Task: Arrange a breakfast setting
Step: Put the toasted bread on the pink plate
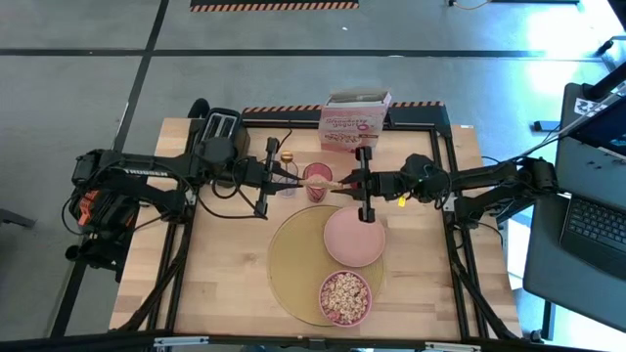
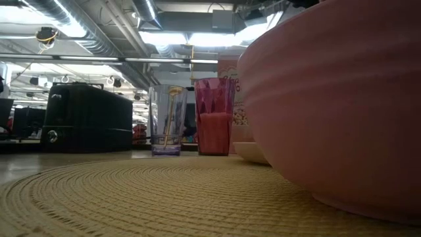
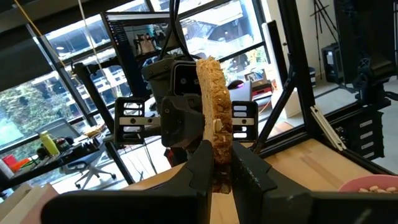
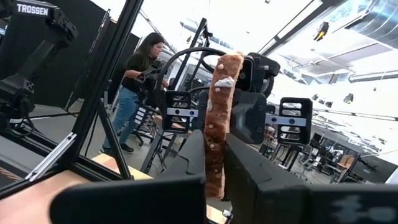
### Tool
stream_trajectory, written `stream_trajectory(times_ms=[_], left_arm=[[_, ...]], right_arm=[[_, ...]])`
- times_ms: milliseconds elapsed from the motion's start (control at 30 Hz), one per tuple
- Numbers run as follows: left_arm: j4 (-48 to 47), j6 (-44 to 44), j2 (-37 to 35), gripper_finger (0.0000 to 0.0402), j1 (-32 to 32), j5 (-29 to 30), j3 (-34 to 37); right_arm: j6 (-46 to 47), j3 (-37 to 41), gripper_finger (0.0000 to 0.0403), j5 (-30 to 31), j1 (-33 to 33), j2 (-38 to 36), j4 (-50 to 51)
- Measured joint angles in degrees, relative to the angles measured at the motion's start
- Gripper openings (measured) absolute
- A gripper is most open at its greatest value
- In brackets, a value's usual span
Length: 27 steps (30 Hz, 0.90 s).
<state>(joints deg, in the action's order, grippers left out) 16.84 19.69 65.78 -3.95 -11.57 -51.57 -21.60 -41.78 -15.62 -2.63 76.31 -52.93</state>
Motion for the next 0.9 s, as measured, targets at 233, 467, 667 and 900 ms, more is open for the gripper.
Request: stream_trajectory(times_ms=[233,467,667,900], left_arm=[[-0.1,0.0,0.0,0.0050,0.0,-0.6,0.0],[-0.4,-0.1,0.0,0.0069,0.0,-1.7,0.0],[-0.9,1.0,-0.2,0.0089,0.0,-1.7,0.0],[-1.3,6.1,-2.0,0.0158,0.0,1.3,0.0]], right_arm=[[-1.5,0.0,0.0009,0.0,0.0,0.0,0.0],[-2.5,0.0,0.0004,1.0,0.0,0.0,0.3],[-2.8,0.0,0.0002,1.1,0.0,0.0,0.5],[-2.8,0.0,0.0001,1.3,0.0,-1.1,4.2]])
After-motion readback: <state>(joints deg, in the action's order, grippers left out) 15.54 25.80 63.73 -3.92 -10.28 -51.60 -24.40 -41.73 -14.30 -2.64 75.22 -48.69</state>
